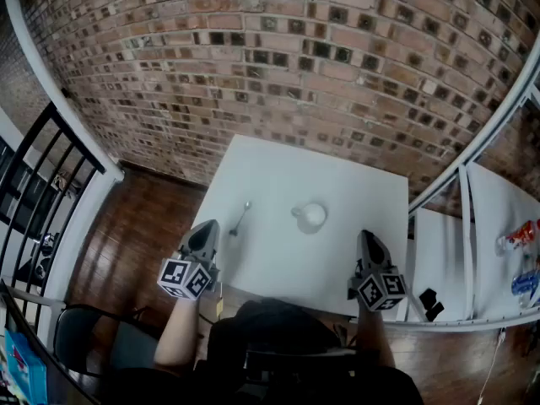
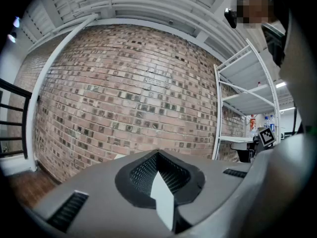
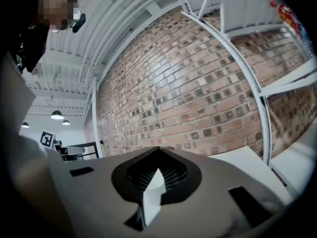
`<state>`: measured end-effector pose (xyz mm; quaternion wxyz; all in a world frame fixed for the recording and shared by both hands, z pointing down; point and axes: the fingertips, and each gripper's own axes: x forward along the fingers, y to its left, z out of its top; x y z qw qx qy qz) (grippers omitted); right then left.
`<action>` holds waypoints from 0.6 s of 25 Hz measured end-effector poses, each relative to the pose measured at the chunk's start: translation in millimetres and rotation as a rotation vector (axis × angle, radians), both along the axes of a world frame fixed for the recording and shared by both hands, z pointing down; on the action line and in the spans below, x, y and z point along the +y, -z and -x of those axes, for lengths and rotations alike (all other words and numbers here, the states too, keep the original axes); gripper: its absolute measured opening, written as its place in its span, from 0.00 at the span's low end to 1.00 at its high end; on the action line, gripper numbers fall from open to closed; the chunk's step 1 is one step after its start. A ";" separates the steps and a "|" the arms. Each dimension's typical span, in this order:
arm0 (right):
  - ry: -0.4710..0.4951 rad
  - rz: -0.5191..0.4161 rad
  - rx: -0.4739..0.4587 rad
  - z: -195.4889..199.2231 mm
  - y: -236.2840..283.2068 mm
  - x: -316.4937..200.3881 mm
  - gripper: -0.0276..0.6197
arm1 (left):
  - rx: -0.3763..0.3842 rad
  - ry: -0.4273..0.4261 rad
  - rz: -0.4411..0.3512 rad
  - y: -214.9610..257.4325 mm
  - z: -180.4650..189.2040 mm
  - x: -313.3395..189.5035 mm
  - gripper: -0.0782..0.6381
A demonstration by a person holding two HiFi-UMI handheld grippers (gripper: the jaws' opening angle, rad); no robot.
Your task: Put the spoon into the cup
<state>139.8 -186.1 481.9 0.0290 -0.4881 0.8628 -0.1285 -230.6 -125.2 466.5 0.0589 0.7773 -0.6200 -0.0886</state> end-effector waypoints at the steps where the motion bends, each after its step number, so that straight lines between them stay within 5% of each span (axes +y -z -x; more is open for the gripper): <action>1: 0.008 -0.006 0.006 1.7 2.2 -0.6 0.05 | -0.002 0.001 0.000 0.8 0.6 -0.5 0.11; 15: 0.065 -0.014 0.030 20.8 1.8 -1.7 0.05 | -0.032 0.009 0.053 -18.8 3.9 -11.2 0.11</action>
